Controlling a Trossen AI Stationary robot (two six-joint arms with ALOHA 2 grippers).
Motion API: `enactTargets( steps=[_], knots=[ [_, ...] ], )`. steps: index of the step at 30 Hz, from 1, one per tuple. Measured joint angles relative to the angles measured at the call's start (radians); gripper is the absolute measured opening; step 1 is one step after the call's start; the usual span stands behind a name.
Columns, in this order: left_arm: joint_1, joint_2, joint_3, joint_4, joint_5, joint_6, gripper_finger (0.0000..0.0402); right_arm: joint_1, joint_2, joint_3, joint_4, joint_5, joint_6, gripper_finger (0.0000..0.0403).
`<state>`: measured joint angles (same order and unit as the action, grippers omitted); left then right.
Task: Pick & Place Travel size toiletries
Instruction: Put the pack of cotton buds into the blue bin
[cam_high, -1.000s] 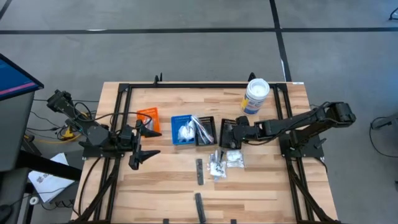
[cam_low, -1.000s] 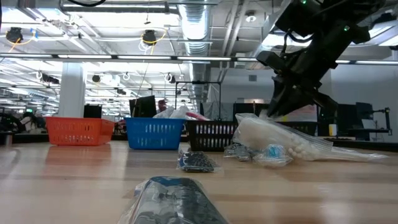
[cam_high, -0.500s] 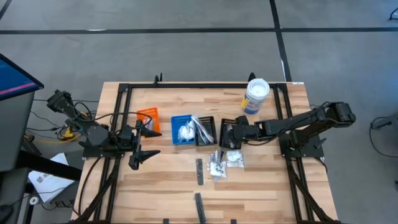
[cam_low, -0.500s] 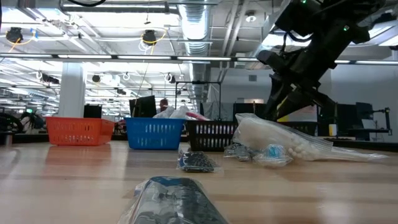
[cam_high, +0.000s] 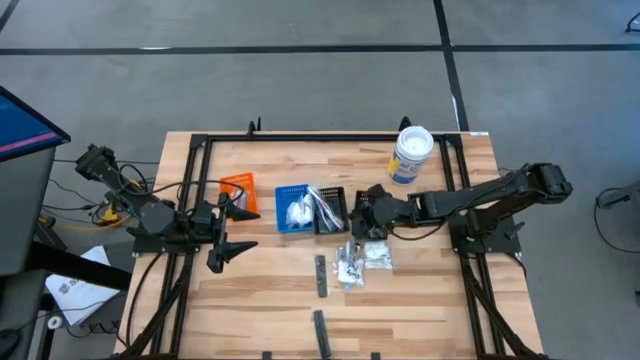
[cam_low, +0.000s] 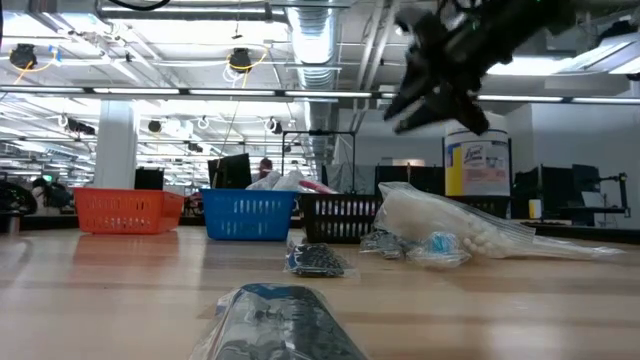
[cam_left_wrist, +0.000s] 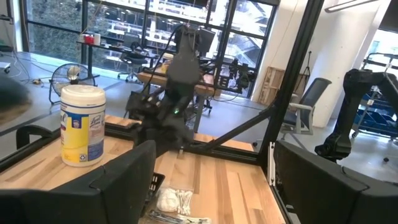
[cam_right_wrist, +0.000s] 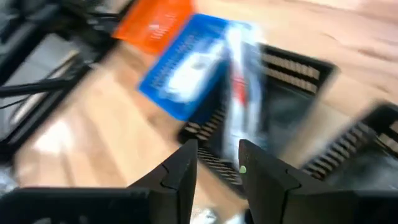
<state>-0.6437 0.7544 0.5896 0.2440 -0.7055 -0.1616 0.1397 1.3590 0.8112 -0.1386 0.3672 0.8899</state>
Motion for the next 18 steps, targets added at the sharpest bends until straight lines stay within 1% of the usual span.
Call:
enactTargets(
  steps=[4,8,13,18],
  knots=[
    [0.000,0.000,0.000,0.000,0.000,0.000,0.0319,0.053,0.000,0.054,0.016,0.000,-0.081,0.0112],
    [0.000,0.000,0.000,0.000,0.000,0.000,0.0319,0.117,0.000,0.083,0.015,0.000,-0.104,0.0112],
    [0.000,0.000,0.000,-0.001,0.000,0.000,0.0319,0.200,0.000,0.086,0.002,-0.003,-0.097,0.0111],
    [0.000,0.000,0.000,-0.001,0.000,0.000,0.0319,0.286,0.000,0.086,-0.080,-0.034,-0.005,0.0111]
  ],
)
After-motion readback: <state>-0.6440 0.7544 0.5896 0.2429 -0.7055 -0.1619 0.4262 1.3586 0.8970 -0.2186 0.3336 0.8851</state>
